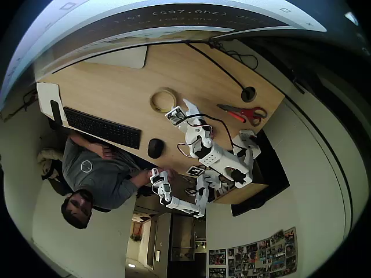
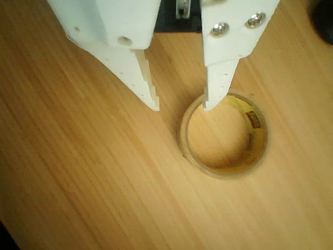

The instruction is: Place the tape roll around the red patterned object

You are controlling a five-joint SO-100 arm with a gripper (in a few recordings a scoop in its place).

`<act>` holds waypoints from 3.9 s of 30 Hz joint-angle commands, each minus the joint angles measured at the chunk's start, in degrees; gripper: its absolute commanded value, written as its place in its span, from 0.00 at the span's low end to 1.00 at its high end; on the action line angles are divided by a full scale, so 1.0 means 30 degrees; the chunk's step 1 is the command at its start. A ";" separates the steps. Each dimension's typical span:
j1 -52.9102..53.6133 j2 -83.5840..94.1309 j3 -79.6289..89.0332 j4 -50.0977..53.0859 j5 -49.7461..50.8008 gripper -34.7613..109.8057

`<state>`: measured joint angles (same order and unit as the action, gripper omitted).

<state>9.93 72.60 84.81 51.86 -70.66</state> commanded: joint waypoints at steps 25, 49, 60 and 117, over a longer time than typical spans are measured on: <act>-0.1113 -0.3486 -0.4453 0.0732 0.0674 0.39; -0.0674 -0.3838 -0.3662 0.1318 0.0996 0.39; -0.1377 -0.4570 -0.4395 0.1553 0.1523 0.31; -0.7705 1.8984 1.3740 0.4131 0.2988 0.24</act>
<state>-13.01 125.42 125.77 61.35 -60.64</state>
